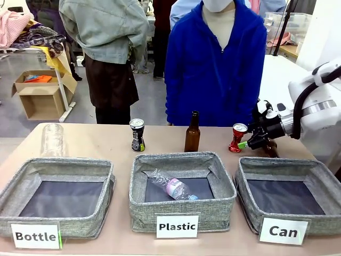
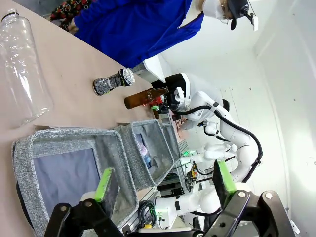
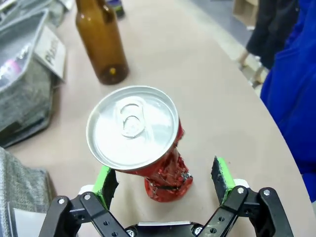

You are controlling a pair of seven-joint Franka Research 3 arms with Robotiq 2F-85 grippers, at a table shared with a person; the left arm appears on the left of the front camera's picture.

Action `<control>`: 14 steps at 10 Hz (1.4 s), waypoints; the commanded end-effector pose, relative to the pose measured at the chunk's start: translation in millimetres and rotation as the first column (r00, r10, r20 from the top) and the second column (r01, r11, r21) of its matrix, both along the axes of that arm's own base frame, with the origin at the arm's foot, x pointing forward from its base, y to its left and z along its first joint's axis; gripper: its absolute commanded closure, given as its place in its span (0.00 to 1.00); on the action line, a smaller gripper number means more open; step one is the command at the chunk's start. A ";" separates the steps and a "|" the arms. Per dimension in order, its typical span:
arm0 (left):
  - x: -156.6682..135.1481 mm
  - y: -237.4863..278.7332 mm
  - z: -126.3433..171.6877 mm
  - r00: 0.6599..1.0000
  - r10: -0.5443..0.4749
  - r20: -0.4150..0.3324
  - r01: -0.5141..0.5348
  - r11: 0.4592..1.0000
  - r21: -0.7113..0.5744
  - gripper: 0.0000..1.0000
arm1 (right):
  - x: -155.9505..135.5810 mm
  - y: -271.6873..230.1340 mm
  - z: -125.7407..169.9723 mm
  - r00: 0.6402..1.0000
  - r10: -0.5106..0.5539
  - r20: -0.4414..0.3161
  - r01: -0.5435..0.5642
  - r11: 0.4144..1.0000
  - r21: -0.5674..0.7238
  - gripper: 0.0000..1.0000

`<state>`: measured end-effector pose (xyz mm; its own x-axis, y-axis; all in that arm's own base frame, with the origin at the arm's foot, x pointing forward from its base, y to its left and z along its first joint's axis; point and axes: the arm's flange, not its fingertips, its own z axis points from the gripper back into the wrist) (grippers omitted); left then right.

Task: Sort the can waste into the basket.
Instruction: Pick up the can waste from the table and place it in the right Fabric basket.

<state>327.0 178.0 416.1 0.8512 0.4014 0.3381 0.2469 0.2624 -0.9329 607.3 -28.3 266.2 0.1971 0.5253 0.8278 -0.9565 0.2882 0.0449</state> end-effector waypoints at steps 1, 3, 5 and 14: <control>-0.5 0.6 3.0 1.000 -0.009 0.000 0.009 1.000 -0.007 0.00 | 6.7 0.6 1.4 0.999 0.048 0.024 -0.049 0.998 0.040 0.00; -0.5 0.6 3.0 1.000 -0.009 0.000 0.009 1.000 -0.007 0.00 | 7.3 3.4 -1.6 0.999 0.051 0.007 -0.051 0.995 0.088 0.00; -0.5 0.6 3.0 1.000 -0.009 0.000 0.009 1.000 -0.007 0.00 | 8.1 4.8 -1.1 0.998 0.055 -0.003 -0.054 0.993 0.107 0.57; -0.5 0.6 3.0 1.000 -0.009 0.000 0.009 1.000 -0.007 0.00 | -28.8 -10.5 94.8 0.999 0.042 0.013 -0.043 0.992 0.118 1.00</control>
